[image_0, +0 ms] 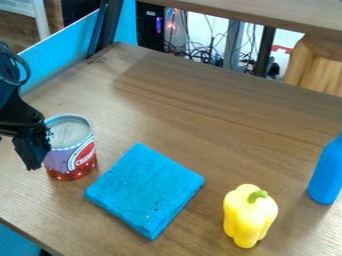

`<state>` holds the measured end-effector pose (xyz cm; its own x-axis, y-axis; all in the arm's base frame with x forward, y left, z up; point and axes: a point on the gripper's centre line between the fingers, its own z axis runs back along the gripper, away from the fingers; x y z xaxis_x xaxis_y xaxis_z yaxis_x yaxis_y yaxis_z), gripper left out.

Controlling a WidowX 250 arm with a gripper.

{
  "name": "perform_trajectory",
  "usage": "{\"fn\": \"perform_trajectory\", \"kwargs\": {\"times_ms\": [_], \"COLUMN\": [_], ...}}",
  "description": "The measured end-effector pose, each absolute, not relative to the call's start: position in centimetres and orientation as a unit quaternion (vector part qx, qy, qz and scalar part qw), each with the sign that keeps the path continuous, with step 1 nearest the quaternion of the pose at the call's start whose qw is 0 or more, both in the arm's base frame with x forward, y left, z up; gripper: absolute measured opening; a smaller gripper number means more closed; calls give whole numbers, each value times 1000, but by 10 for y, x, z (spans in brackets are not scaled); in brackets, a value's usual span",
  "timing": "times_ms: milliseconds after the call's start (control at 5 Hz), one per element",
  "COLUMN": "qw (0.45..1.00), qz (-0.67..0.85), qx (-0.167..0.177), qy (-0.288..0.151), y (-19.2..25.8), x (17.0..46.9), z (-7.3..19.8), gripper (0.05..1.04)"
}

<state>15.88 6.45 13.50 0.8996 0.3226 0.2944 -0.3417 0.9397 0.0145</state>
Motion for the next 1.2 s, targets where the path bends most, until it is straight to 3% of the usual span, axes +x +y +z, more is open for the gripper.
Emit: {"fn": "perform_trajectory", "kwargs": {"times_ms": [200,400,600,1000,1200], "qw": [974,974,973,979,978], "qz": [173,169,165,127,127], "qx": [31,53,25,10,19], "qy": [-140,-144,-159,-159,-163], "y": [64,70,71,73,78], "x": [157,161,171,187,196], "z": [131,119,109,91,82], "gripper": [1000,1000,1000,1000,1000]}}
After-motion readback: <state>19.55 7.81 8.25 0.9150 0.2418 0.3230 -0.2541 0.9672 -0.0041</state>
